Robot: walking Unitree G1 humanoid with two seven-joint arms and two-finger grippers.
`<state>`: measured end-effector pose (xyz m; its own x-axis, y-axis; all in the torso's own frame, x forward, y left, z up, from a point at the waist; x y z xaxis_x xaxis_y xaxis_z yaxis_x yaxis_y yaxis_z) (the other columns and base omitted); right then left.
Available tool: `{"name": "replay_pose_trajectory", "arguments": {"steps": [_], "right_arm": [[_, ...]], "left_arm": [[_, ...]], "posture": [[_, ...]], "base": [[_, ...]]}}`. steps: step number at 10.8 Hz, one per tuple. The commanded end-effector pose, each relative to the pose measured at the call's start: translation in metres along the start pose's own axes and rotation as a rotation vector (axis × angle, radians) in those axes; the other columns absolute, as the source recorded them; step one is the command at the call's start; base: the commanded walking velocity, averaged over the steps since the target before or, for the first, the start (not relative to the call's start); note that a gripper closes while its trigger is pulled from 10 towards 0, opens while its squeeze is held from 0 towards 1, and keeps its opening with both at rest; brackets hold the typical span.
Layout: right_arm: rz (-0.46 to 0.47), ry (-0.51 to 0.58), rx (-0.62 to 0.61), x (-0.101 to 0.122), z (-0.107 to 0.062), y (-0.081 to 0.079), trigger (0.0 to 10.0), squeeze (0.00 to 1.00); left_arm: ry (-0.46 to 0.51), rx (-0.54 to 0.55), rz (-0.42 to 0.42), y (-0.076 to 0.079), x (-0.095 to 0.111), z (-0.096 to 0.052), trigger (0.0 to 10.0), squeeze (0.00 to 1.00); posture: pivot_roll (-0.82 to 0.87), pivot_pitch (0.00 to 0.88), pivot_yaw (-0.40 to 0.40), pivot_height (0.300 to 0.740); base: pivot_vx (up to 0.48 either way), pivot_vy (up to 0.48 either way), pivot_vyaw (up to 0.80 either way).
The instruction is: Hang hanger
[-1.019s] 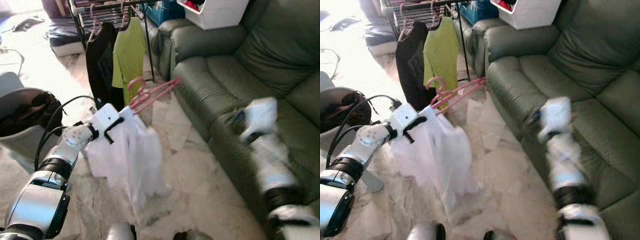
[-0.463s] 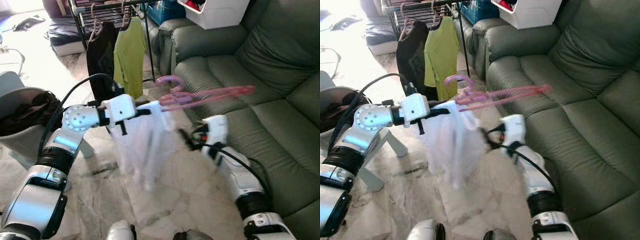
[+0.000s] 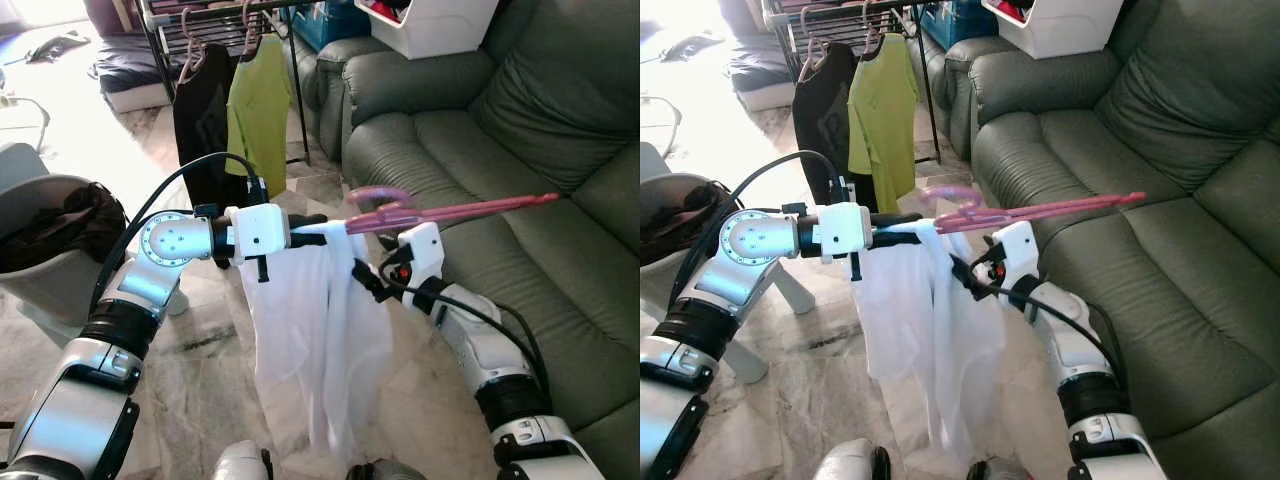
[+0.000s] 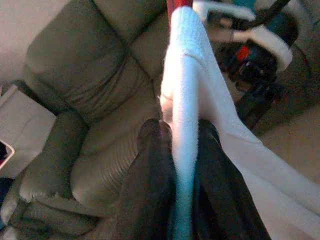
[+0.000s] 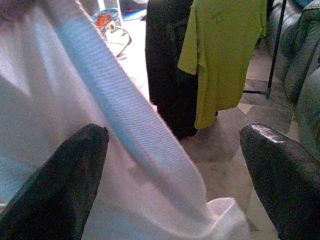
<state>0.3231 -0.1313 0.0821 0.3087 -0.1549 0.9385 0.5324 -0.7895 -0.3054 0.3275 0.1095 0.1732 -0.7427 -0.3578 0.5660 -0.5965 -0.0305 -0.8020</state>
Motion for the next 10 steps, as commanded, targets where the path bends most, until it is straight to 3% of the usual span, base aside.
{"name": "replay_pose_trajectory", "arguments": {"steps": [1,3,4,7,9,10], "right_arm": [[0.003,0.005,-0.011,0.004,0.0,0.005,10.0,0.0],[0.023,-0.115,-0.128,-0.021,-0.006,0.023,10.0,0.0],[0.042,-0.12,-0.143,-0.024,-0.007,0.025,10.0,0.0],[0.14,-0.209,-0.337,-0.047,-0.017,0.048,10.0,0.0],[0.153,-0.231,-0.45,-0.052,-0.027,0.061,10.0,0.0],[0.141,-0.213,-0.586,-0.049,-0.039,0.078,10.0,0.0]], "left_arm": [[0.068,0.004,0.054,-0.01,0.015,0.001,0.0,0.0],[0.194,0.055,0.05,-0.029,0.046,0.005,0.0,0.0],[0.218,0.07,0.058,-0.034,0.052,0.006,0.0,0.0],[0.341,0.148,0.094,-0.061,0.092,0.009,0.0,0.0],[0.334,0.168,0.106,-0.067,0.095,0.007,0.0,0.0],[0.305,0.178,0.105,-0.069,0.091,0.004,0.0,0.0]], "posture": [[-0.01,0.019,-0.028,0.74],[0.0,0.02,-0.035,0.74],[0.0,0.021,-0.037,0.74],[0.0,0.022,-0.041,0.74],[0.0,0.022,-0.041,0.74],[0.0,0.024,-0.042,0.74]], "base": [[0.0,0.0,0.0],[0.0,0.0,0.0],[0.0,0.0,0.0],[0.0,0.0,0.0],[0.0,0.0,0.0],[0.0,0.0,0.0]]}}
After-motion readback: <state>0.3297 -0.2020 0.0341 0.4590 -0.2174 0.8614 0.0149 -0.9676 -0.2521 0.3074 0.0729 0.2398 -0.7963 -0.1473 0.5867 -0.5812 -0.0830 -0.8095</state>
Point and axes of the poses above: a point about 5 cm out from each wrist's last joint towards the gripper, its own z axis pointing out of the wrist towards the gripper, its own x axis along the axis of the wrist's last joint, y = z × x, the point moved 1 cm from there along z, pointing out of the wrist towards the gripper, and after that the axes turned 13 degrees about z, right-handed, at the moved point
